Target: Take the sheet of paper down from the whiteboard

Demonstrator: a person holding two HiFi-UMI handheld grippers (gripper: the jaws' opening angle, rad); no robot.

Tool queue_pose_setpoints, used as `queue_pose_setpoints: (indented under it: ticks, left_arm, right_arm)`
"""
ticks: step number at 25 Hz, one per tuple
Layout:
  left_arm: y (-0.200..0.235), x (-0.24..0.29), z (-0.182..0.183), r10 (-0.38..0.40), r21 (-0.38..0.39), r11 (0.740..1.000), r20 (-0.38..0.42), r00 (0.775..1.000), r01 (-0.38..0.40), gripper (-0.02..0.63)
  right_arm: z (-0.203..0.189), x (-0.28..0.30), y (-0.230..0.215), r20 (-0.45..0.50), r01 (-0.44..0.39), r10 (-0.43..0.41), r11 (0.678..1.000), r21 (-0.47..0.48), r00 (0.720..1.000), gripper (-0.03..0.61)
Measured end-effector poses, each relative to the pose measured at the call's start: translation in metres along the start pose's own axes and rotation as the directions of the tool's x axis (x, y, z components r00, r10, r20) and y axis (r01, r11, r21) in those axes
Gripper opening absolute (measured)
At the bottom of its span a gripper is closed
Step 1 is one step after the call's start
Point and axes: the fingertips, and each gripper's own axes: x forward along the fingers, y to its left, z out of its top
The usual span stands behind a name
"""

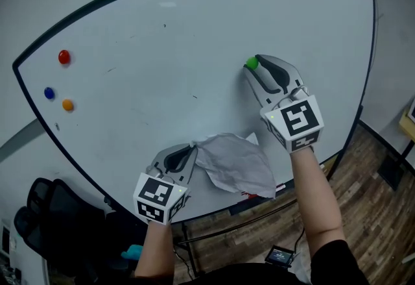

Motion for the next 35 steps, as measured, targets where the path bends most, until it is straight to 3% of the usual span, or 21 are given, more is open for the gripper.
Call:
queue_pose_setpoints:
  ticks: [19,29,35]
  left_arm:
    - [-0.007,-0.002,-0.015,-0.012,0.007,1.000,-0.023,1.000,0.012,0.017]
    - [-0.015,0.002,-0.021,-0.034,0.007,0.999,-0.037,0.999,0.034,0.017]
    - [-0.025,0.005,-0.026,-0.059,-0.008,0.998,-0.041,0.997,0.059,0.017]
  right_arm:
    - [-0.014,0.012,0.010,-0.033,-0.010,0.009,0.999,-0.034,0.999,0.132]
    - [-0.017,-0.011,0.008,-0.005,-0.015,0.016,0.999,0.030,1.000,0.132]
    - [-0.026,-0.045,0.033,0.008,-0.100,0.100,0.993,0.069,0.995,0.125]
